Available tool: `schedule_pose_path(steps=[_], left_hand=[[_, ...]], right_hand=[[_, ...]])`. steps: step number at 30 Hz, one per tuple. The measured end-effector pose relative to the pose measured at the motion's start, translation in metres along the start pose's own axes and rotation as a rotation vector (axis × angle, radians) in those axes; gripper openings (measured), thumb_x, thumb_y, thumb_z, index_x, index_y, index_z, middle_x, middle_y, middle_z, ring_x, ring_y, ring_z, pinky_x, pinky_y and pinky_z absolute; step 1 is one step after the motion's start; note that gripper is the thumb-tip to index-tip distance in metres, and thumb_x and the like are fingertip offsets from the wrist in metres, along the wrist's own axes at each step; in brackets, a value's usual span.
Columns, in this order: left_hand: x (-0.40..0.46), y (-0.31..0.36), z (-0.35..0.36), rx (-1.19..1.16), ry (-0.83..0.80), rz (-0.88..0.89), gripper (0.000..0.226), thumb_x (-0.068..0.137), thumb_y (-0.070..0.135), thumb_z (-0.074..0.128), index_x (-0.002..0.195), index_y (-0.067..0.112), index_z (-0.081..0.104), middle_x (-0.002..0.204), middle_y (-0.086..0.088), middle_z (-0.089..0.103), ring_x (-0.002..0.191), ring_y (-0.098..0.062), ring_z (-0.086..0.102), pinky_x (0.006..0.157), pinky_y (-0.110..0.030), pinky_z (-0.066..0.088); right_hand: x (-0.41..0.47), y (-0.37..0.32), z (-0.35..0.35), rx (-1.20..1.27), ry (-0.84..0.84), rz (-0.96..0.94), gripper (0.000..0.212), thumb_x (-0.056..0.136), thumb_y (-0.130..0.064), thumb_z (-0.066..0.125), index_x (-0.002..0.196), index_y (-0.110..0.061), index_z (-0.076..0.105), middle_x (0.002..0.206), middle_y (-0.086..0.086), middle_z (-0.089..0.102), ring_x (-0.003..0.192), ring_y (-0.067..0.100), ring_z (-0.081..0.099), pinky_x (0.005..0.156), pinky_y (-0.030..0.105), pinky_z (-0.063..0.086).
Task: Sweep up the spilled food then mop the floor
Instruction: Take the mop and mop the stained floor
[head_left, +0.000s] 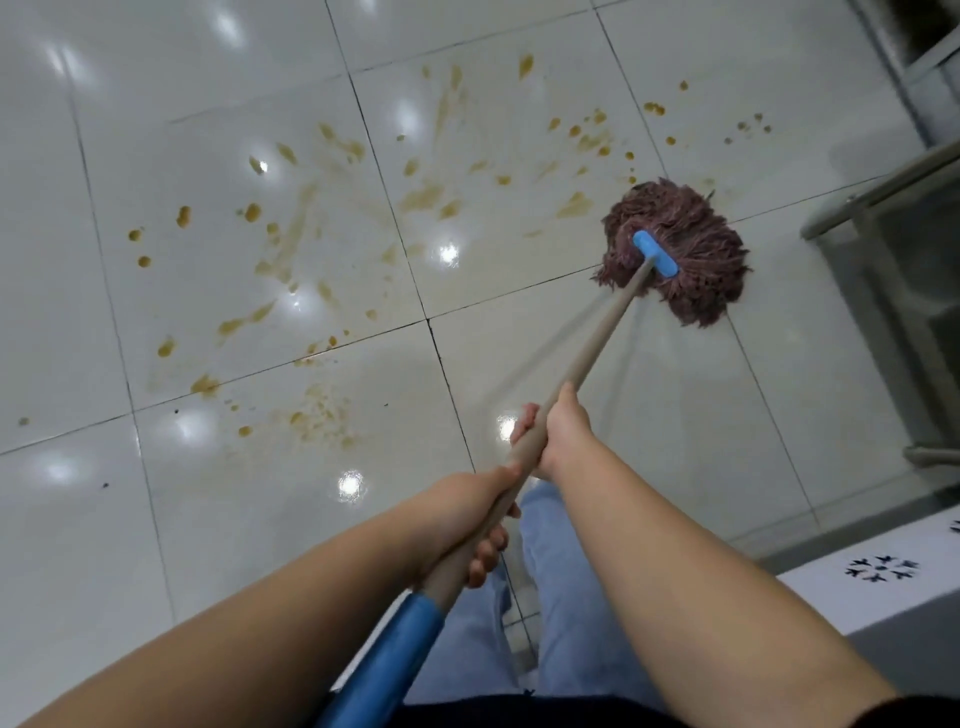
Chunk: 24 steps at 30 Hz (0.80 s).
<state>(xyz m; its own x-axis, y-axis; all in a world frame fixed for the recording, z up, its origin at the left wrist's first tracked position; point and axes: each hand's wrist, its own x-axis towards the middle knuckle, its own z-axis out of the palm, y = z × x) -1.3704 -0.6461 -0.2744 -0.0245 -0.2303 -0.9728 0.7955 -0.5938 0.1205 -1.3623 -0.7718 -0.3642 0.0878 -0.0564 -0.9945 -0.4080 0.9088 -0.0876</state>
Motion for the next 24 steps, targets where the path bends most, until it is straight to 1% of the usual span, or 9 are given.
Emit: schedule_pose_path(steps=[2, 6, 9, 13, 15, 17, 20, 24], left_hand=[[0.005, 0.017, 0.015, -0.06, -0.024, 0.002, 0.038, 0.094, 0.048, 0.042, 0.088, 0.011, 0.049, 0.037, 0.002, 0.042, 0.026, -0.008, 0.035, 0.032, -0.011, 0.031], [0.017, 0.066, 0.056, -0.128, -0.044, 0.021, 0.036, 0.095, 0.046, 0.041, 0.088, 0.01, 0.046, 0.036, 0.003, 0.04, 0.024, -0.006, 0.034, 0.03, -0.009, 0.03], [0.028, 0.109, 0.095, -0.143, -0.046, 0.034, 0.035, 0.096, 0.045, 0.039, 0.088, 0.011, 0.044, 0.036, 0.003, 0.039, 0.024, -0.006, 0.033, 0.031, -0.008, 0.03], [0.047, 0.175, 0.151, -0.128, -0.013, 0.045, 0.036, 0.097, 0.045, 0.037, 0.091, 0.01, 0.046, 0.04, 0.002, 0.041, 0.027, -0.007, 0.035, 0.032, -0.009, 0.03], [0.059, 0.213, 0.179, -0.141, 0.001, 0.051, 0.036, 0.097, 0.044, 0.037, 0.091, 0.01, 0.046, 0.041, 0.002, 0.04, 0.027, -0.007, 0.034, 0.032, -0.009, 0.03], [0.067, 0.251, 0.203, -0.153, -0.013, 0.041, 0.036, 0.097, 0.045, 0.038, 0.092, 0.01, 0.045, 0.04, 0.002, 0.039, 0.026, -0.007, 0.034, 0.032, -0.009, 0.03], [0.08, 0.306, 0.222, -0.151, -0.016, 0.035, 0.037, 0.097, 0.046, 0.037, 0.089, 0.01, 0.044, 0.04, 0.002, 0.037, 0.025, -0.007, 0.033, 0.031, -0.009, 0.029], [0.098, 0.365, 0.23, -0.184, 0.002, 0.055, 0.037, 0.096, 0.046, 0.038, 0.089, 0.011, 0.044, 0.039, 0.002, 0.037, 0.024, -0.006, 0.032, 0.03, -0.008, 0.029]], right_hand=[[0.004, -0.026, -0.003, -0.053, 0.025, -0.003, 0.052, 0.094, -0.054, 0.036, 0.064, -0.011, 0.034, 0.043, -0.001, 0.035, 0.019, 0.01, 0.03, 0.037, 0.009, 0.035], [0.014, -0.092, -0.014, -0.161, 0.018, -0.007, 0.053, 0.094, -0.057, 0.03, 0.067, -0.011, 0.033, 0.027, 0.001, 0.033, 0.019, 0.011, 0.032, 0.038, 0.012, 0.038], [0.024, -0.15, -0.024, -0.182, 0.007, -0.01, 0.051, 0.093, -0.058, 0.032, 0.071, -0.012, 0.036, 0.027, 0.002, 0.036, 0.019, 0.012, 0.034, 0.037, 0.015, 0.042], [0.031, -0.236, -0.038, -0.234, 0.007, 0.006, 0.048, 0.092, -0.058, 0.034, 0.076, -0.013, 0.039, 0.025, 0.002, 0.037, 0.018, 0.012, 0.035, 0.037, 0.016, 0.044], [0.034, -0.284, -0.043, -0.218, 0.003, 0.0, 0.045, 0.093, -0.055, 0.035, 0.077, -0.014, 0.038, 0.024, 0.002, 0.036, 0.017, 0.011, 0.034, 0.036, 0.015, 0.043], [0.035, -0.328, -0.045, -0.226, -0.002, -0.022, 0.043, 0.095, -0.052, 0.035, 0.075, -0.014, 0.036, 0.027, 0.002, 0.037, 0.017, 0.01, 0.033, 0.035, 0.015, 0.042], [0.042, -0.387, -0.037, -0.211, -0.016, -0.053, 0.04, 0.096, -0.048, 0.035, 0.074, -0.015, 0.037, 0.045, 0.004, 0.039, 0.017, 0.009, 0.031, 0.034, 0.013, 0.039], [0.054, -0.445, -0.016, -0.215, -0.023, -0.064, 0.04, 0.097, -0.047, 0.035, 0.074, -0.015, 0.039, 0.041, 0.003, 0.042, 0.017, 0.01, 0.032, 0.036, 0.014, 0.04]])
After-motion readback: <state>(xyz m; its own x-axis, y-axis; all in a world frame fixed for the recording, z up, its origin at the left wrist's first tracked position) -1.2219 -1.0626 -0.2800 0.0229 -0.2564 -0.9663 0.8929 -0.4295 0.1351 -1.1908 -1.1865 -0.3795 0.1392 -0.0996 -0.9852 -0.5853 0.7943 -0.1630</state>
